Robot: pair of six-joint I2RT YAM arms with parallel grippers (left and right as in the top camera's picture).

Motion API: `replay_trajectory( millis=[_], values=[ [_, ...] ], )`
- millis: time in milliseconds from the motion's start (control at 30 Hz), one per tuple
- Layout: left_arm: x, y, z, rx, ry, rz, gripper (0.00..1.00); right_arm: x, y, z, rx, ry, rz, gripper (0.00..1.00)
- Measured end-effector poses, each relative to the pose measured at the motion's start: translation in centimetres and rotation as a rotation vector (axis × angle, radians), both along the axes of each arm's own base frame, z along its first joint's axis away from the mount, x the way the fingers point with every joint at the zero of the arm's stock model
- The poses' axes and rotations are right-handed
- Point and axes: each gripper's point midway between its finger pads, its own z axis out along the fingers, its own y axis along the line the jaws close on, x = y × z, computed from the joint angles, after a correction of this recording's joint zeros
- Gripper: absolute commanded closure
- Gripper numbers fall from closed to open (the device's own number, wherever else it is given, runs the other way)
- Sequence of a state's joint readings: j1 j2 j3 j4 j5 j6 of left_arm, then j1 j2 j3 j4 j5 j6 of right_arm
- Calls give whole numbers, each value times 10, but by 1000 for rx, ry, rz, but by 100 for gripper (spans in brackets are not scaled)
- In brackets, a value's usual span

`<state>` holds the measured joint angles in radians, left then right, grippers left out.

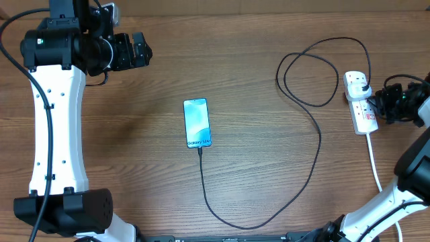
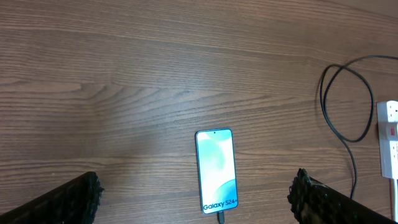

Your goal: Plug charger to phone and switch on socket

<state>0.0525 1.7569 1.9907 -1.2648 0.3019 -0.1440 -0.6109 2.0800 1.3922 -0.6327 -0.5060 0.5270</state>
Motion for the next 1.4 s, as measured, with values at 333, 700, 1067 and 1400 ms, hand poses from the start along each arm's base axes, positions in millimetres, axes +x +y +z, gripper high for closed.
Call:
replay_trajectory(
  millis=[333, 700, 1067, 1400],
  values=[
    [0, 0, 0, 0, 0, 0, 0, -8, 41, 1, 92, 44, 68, 96],
    [0, 0, 0, 0, 0, 0, 0, -22, 31, 4, 117, 61, 54, 96],
    [0, 0, 0, 0, 0, 0, 0, -42, 22, 100, -13, -70, 60, 96],
    [0, 0, 0, 0, 0, 0, 0, -70, 58, 183, -102, -213, 168, 96]
  ],
)
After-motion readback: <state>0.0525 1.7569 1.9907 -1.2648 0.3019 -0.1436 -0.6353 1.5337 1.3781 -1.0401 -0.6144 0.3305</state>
